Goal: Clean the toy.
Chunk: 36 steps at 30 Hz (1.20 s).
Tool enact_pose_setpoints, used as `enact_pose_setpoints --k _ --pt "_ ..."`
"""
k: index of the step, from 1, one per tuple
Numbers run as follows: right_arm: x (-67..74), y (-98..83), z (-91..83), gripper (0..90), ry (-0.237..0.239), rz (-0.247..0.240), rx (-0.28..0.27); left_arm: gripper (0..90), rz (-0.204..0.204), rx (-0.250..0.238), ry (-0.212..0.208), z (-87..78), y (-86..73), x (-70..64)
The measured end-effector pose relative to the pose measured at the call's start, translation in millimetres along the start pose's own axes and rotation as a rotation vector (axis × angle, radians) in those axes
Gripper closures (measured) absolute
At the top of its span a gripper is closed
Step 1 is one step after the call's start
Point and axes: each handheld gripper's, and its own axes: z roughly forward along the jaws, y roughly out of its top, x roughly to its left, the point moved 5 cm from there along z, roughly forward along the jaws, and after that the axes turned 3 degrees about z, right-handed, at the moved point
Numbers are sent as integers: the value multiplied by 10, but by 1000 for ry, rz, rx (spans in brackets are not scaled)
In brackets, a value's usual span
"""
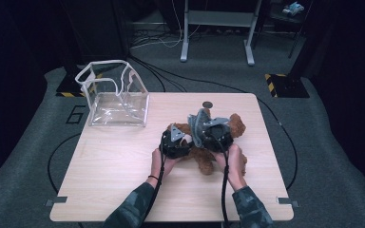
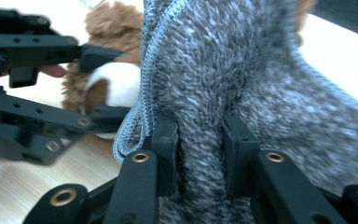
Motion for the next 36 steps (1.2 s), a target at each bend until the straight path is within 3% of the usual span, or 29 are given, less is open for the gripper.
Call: enact_pose_setpoints --k 2,5,8,14,19,23,26,30,34,36 --pt "73 12 104 702 3 -19 11 442 1 0 -2 -1 -1 2" --pt "93 10 197 705 -34 -45 27 441 -7 -8 0 4 1 -1" --pt "33 -32 167 710 -47 -23 28 441 -9 -12 0 5 2 -3" --pt "-310 -207 -47 712 -69 60 -1 441 -2 -5 -2 5 2 1" --pt "-674 -376 -142 712 -141 127 -11 441 -4 -8 0 10 5 2" --pt "-798 -460 -128 712 -165 156 4 442 -5 -5 2 13 9 3" --pt "-729 -409 -206 709 -147 151 -29 441 -8 -3 -3 11 6 9" --pt "-428 -245 -271 708 -58 107 -76 442 -5 -4 1 12 8 8" --pt "-51 -137 -112 707 -10 25 -46 442 -10 0 -5 6 6 5" --pt "48 -131 -5 708 -21 -2 -16 442 -5 0 -5 5 5 7"
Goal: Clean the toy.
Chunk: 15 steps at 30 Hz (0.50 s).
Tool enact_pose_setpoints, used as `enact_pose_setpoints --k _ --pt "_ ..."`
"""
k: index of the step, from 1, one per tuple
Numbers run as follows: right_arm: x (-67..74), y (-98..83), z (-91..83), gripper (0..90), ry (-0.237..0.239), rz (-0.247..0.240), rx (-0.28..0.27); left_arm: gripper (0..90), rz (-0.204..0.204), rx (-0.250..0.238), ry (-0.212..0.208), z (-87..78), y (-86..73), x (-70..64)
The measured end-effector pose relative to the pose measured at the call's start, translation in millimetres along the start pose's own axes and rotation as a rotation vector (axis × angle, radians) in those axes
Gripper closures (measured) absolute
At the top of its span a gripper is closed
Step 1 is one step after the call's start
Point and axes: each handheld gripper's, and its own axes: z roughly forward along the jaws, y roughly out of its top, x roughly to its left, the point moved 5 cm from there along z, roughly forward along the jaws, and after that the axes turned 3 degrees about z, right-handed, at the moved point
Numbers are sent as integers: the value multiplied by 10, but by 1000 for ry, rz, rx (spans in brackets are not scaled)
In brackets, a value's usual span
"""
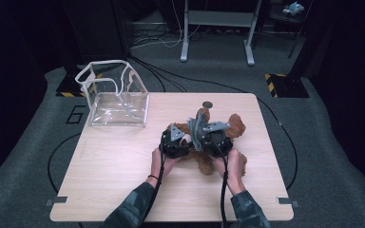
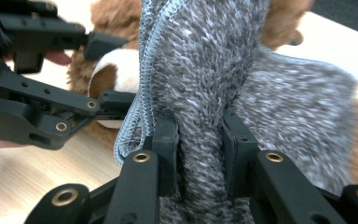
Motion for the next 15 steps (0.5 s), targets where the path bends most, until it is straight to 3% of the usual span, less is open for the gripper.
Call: enact_pose_setpoints --k 3,8,15 --pt "-28 -27 81 712 -15 5 18 442 4 -4 0 1 1 5" --pt "-210 -116 4 716 -25 45 19 442 1 -4 0 3 1 0" --pt "-610 -276 -141 716 -110 105 5 441 2 2 -2 1 2 1"
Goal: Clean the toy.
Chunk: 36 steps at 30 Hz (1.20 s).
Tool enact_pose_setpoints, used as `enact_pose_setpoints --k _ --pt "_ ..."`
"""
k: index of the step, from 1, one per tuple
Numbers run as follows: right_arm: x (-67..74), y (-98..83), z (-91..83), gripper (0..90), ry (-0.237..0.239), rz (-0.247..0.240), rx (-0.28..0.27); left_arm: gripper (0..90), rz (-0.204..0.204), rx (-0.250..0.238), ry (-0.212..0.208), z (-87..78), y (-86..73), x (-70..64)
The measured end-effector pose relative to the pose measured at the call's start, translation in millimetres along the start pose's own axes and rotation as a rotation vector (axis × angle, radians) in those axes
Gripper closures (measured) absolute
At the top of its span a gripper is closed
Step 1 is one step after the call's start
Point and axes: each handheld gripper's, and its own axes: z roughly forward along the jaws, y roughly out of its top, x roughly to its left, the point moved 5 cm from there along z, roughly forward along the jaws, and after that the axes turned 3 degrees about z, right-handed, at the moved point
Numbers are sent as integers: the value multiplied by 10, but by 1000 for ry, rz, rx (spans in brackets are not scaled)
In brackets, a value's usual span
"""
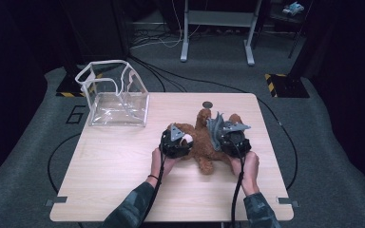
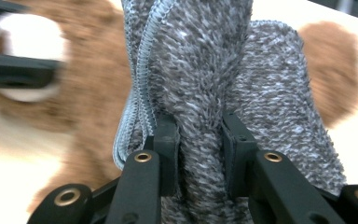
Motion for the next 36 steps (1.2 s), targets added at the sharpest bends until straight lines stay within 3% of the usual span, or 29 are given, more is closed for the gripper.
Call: enact_pose_setpoints --k 2,4,7,11,14,17,20,21,25,29,33,36 --pt "-122 -62 30 716 -36 21 8 441 2 -7 5 6 1 -3" --pt "-186 -115 55 716 -30 43 11 441 3 -4 6 7 2 -4" --pt "-144 -93 0 715 -28 53 -5 442 -3 -5 5 8 0 2" --pt "76 31 -100 713 40 13 -49 442 0 -5 9 9 1 1" --pt "370 115 -88 712 113 -21 -52 442 -6 -9 10 11 3 -3" --pt "600 138 9 711 127 -72 -27 442 -9 -4 6 6 0 -5" --pt "704 111 139 712 89 -115 6 441 -8 -6 2 4 -2 0" --pt "694 99 165 714 85 -124 10 442 -7 -5 0 3 -2 0" --pt "546 49 122 717 84 -85 9 442 -3 -2 -1 1 -3 1" --pt "285 -36 31 717 62 -45 6 442 -3 -6 1 6 1 0" --pt "5 -142 -4 716 5 0 4 442 -1 -4 3 8 3 0" --pt "-63 -187 -27 716 -3 29 -2 442 -5 -3 4 11 4 -3"
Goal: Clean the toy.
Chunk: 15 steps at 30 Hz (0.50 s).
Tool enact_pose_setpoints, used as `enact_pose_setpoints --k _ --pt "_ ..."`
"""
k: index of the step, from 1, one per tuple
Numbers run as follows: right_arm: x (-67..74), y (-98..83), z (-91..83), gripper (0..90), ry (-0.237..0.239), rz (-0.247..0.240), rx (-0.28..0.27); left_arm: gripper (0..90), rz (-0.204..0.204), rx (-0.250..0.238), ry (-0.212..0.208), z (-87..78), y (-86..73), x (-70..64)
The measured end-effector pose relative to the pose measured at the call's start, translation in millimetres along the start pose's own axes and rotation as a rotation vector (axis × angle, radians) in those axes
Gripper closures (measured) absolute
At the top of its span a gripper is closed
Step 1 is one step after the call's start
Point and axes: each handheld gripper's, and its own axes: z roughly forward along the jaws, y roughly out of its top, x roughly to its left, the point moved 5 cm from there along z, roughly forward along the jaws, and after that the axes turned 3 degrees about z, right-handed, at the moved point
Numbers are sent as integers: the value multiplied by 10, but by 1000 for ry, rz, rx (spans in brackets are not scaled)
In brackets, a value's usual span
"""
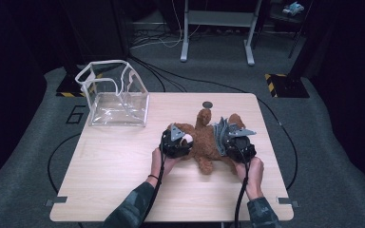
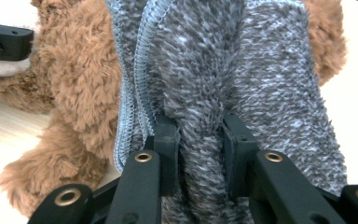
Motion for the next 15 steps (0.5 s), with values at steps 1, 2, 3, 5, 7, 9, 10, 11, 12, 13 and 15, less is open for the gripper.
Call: enact_pose_setpoints --k 1,2,3,5,7,9,10,11,12,13,15 --pt "27 5 -33 716 11 -4 -9 442 -4 -1 -1 0 -1 1" --pt "76 22 -68 716 14 -22 -17 442 -4 4 -4 -3 -1 4" --pt "124 40 -88 715 23 -32 -30 442 -5 4 -4 -1 -1 3" --pt "279 91 -123 715 60 -55 -47 442 -2 -2 2 2 3 0" --pt "453 135 -116 714 87 -76 -49 442 -10 -4 1 4 3 -4" --pt "624 157 -64 714 115 -107 -42 442 -5 -3 3 1 2 1" --pt "722 153 -12 713 125 -123 -26 442 -4 5 -1 -5 0 2" --pt "787 144 41 713 132 -134 -15 442 -4 4 -2 -5 0 3" --pt "827 133 82 712 136 -141 -6 442 -3 4 -4 -6 -1 4" --pt "866 113 139 712 131 -149 8 442 -2 6 -6 -7 -2 5" --pt "879 83 222 714 117 -154 18 442 -3 -1 -6 -4 -3 5"
